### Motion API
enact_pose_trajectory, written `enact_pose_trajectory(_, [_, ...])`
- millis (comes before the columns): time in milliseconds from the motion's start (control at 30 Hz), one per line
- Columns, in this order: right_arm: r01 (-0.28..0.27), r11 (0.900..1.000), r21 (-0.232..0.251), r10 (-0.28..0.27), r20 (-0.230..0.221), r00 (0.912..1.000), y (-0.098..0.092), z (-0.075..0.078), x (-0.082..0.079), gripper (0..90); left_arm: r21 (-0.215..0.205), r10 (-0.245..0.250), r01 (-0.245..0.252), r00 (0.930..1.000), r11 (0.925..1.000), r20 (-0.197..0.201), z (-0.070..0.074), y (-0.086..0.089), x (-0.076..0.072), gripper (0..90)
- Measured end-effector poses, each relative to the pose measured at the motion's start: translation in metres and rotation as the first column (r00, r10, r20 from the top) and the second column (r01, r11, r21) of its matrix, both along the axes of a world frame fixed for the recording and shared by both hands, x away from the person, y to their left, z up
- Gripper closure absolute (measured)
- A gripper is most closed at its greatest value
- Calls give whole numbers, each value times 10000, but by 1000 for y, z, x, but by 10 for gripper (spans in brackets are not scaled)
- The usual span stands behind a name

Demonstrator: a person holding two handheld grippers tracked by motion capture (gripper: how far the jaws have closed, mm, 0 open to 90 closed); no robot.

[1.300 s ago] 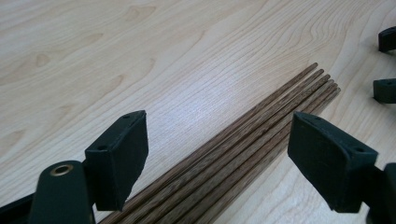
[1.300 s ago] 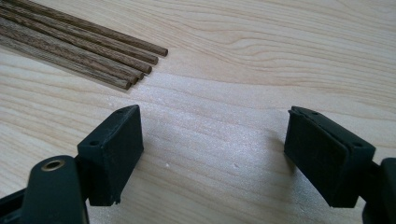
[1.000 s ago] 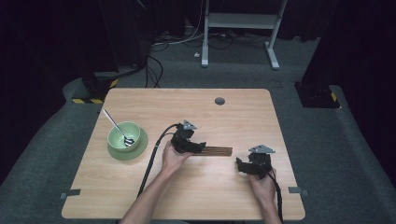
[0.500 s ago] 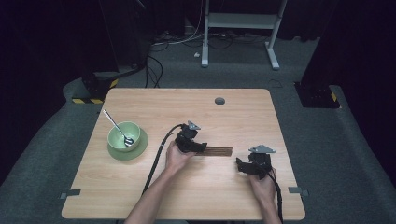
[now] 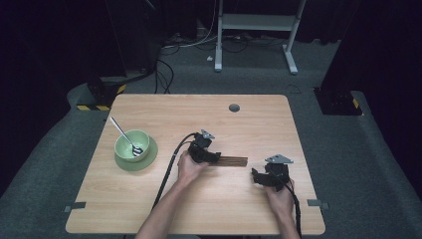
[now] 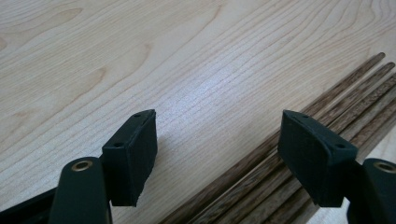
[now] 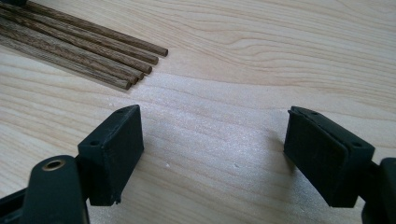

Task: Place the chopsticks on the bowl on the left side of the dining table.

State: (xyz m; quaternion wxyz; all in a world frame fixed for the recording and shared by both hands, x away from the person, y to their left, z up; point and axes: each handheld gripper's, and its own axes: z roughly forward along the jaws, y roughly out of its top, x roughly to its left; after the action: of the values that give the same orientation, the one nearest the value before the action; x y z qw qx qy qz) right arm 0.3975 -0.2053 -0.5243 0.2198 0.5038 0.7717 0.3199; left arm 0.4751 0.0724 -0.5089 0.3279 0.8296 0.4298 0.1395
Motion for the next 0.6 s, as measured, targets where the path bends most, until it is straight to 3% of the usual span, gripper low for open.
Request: enact_pose_trajectory(600, [-4,10000,0,4,2,10000,0,0,0,193,110,21,-21,10000,9999,18,-3,1,3,313])
